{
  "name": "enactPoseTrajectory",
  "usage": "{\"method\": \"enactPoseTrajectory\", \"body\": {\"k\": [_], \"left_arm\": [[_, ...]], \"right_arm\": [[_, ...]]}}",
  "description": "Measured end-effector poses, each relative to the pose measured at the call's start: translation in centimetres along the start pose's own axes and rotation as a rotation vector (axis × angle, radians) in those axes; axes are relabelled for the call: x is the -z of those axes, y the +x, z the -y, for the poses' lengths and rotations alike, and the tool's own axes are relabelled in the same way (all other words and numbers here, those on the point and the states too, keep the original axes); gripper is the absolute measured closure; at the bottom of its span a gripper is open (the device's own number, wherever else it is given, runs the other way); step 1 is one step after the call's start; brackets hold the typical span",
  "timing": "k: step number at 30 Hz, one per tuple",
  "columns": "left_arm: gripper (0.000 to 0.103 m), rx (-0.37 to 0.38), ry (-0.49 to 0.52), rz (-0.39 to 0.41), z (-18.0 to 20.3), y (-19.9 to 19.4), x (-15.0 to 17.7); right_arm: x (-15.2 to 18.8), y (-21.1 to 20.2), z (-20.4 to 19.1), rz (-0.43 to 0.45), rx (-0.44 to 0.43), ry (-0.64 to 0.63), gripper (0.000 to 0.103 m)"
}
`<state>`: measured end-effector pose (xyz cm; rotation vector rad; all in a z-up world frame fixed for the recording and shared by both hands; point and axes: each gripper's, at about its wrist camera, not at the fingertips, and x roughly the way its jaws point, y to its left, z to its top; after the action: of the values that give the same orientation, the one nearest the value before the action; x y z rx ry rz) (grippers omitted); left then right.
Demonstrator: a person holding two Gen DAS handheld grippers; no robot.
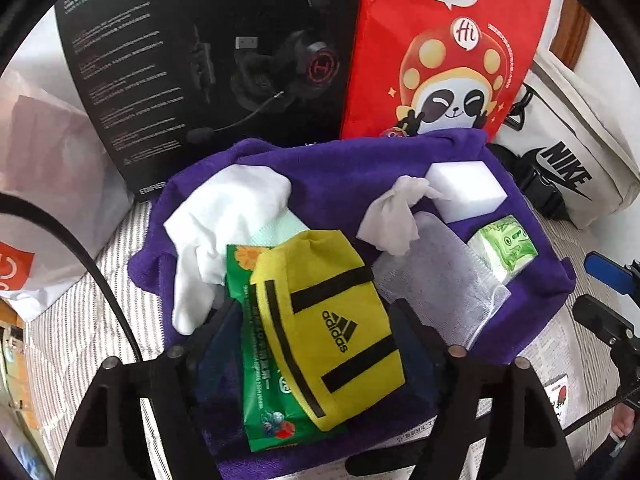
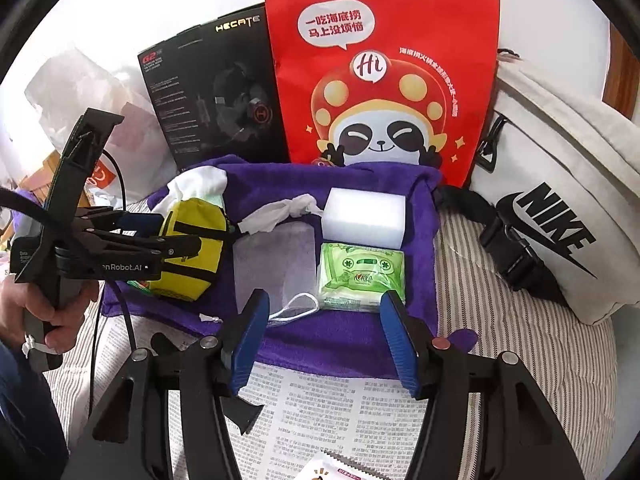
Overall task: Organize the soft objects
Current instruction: 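Open the right gripper to drop the cloth while the left lowers the yellow pouch onto the towel, then move the right gripper to the white tomato-print packet on the newspaper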
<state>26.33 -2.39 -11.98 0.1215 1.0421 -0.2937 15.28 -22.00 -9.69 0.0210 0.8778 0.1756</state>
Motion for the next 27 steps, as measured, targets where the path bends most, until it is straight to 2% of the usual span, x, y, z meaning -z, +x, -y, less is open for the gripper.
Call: {"method": "enactPoseTrajectory", "body": {"k": [6, 11, 17, 20, 22, 27], "left_arm": [[0.027, -0.012, -0.017, 0.009, -0.5, -1.2, -0.2], [0.024, -0.01, -0.01, 0.044, -0.5, -3.0, -0.2], [0.024, -0.015, 0.006, 0.064, 0.4, -4.2, -0.1], [0.024, -0.017, 0.04, 0.089, 1.4, -5.4, 0.1], [0.024, -0.017, 0.056, 0.103, 2.2, -6.2, 0.1], [0.023, -0.015, 0.094, 0.126, 4.0, -8.2, 0.4]], "right_arm": [[0.2, -1.4, 0.3, 0.024, 0.012, -0.004, 0.041], [2.2, -2.9, 1.2, 0.022, 0.019, -0.028, 0.037], [6.6, -3.8, 2.5, -0.063, -0.014, -0.011, 0.029], [8.6, -3.4, 2.6, -0.117, 0.009, 0.019, 0.029], [10.0, -3.0, 2.7, -0.142, -0.013, 0.038, 0.029], [11.7, -2.0, 2.4, -0.168, 0.006, 0.044, 0.026]]}}
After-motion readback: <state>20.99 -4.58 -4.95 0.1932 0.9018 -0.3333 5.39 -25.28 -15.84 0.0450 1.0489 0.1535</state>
